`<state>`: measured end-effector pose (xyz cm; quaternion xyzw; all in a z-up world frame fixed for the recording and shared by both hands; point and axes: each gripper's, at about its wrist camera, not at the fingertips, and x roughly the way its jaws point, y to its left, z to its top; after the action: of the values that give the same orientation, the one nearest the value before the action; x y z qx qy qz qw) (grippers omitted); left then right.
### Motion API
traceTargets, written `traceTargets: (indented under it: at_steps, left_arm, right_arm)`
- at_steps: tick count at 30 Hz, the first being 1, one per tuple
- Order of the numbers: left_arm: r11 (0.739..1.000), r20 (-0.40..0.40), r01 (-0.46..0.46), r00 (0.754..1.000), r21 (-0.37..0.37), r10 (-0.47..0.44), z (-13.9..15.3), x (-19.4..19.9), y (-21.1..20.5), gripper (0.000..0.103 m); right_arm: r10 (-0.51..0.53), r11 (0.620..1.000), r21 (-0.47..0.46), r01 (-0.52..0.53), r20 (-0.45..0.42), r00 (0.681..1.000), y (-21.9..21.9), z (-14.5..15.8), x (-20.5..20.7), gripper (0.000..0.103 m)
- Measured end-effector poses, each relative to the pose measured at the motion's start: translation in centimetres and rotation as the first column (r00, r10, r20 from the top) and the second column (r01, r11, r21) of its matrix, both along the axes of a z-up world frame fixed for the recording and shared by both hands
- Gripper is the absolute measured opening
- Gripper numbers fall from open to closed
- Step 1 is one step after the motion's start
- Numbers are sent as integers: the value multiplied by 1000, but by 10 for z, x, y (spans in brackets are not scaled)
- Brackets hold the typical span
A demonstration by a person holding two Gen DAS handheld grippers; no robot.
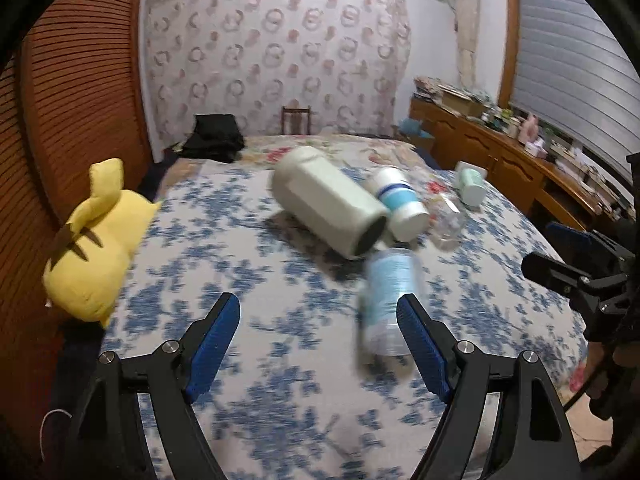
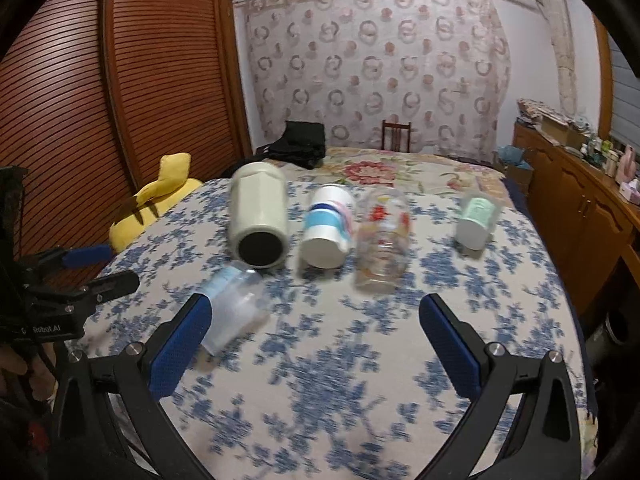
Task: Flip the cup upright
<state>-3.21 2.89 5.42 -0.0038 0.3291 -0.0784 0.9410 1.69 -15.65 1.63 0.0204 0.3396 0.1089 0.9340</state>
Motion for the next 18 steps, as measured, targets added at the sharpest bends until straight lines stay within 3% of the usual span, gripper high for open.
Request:
traceTargets:
  at_steps: [9, 18]
  left_arm:
    - [996, 25, -88, 996, -13, 88, -4, -13, 40, 82]
    - [989, 34, -147, 988, -34, 148, -6, -20, 63, 82]
  right_arm:
    - [71, 997, 23, -70, -68, 995, 56, -7, 29, 102]
    - [63, 998, 36, -58, -178, 982, 84, -28, 58, 96]
